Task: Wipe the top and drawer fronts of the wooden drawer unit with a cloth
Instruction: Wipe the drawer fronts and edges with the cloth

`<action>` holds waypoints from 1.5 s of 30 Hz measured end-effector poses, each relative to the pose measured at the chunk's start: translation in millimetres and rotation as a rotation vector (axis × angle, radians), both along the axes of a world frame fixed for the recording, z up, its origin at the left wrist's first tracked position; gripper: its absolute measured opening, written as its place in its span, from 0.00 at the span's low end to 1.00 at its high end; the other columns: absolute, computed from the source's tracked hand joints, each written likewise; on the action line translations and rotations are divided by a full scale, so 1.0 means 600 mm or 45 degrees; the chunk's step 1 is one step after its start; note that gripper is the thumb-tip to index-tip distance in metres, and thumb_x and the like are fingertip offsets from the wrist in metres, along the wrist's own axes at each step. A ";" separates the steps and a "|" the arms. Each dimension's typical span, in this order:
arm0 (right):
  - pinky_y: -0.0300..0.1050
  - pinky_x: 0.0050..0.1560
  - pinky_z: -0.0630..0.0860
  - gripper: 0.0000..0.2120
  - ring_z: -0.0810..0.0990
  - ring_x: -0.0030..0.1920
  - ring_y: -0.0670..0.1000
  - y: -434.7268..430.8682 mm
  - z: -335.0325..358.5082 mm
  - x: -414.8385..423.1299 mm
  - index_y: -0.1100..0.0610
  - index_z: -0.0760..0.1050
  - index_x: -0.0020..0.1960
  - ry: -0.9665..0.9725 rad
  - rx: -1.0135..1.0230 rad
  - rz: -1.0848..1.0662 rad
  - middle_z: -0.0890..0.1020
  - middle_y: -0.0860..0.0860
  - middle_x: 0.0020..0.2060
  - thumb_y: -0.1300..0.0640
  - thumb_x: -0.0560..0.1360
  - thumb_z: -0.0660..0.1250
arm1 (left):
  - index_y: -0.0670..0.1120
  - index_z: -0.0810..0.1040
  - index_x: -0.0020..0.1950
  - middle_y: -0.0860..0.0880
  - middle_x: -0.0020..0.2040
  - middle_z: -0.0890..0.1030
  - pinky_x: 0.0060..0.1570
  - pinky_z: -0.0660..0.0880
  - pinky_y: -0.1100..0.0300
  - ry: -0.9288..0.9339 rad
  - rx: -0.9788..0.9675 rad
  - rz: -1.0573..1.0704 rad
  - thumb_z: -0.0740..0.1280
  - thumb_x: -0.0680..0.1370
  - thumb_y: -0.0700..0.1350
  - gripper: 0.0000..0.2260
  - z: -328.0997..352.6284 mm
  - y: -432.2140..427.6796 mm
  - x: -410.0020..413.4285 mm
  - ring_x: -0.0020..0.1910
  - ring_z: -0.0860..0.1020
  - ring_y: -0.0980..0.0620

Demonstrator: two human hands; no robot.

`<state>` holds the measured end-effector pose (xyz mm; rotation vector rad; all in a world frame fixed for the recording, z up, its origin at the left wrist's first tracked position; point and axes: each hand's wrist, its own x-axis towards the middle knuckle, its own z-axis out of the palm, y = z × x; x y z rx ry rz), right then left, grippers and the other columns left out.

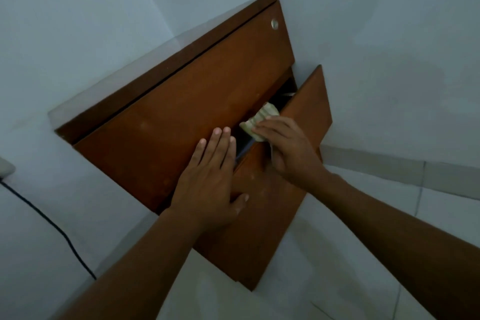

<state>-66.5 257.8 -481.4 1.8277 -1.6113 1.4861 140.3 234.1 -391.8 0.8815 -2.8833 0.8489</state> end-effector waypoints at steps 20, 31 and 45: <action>0.57 0.77 0.62 0.23 0.61 0.78 0.55 -0.040 -0.085 0.204 0.65 0.65 0.75 -0.734 -0.162 0.161 0.66 0.57 0.76 0.66 0.80 0.60 | 0.36 0.23 0.73 0.36 0.74 0.23 0.75 0.32 0.44 -0.522 -0.351 -0.009 0.44 0.79 0.68 0.44 0.028 -0.038 0.018 0.75 0.25 0.41; 0.64 0.78 0.50 0.28 0.47 0.81 0.58 -0.163 -0.127 0.084 0.63 0.48 0.80 -0.786 -0.066 -0.113 0.50 0.58 0.81 0.55 0.84 0.51 | 0.36 0.30 0.76 0.36 0.77 0.29 0.76 0.40 0.40 -0.716 -0.399 -0.112 0.40 0.77 0.72 0.47 0.069 -0.062 0.007 0.77 0.30 0.39; 0.56 0.78 0.56 0.25 0.54 0.80 0.58 -0.017 -0.134 0.358 0.61 0.56 0.79 -0.674 -0.141 0.294 0.54 0.53 0.81 0.52 0.84 0.49 | 0.35 0.34 0.78 0.35 0.78 0.32 0.76 0.40 0.40 -0.654 -0.471 -0.193 0.35 0.83 0.54 0.30 0.063 -0.067 0.013 0.78 0.32 0.39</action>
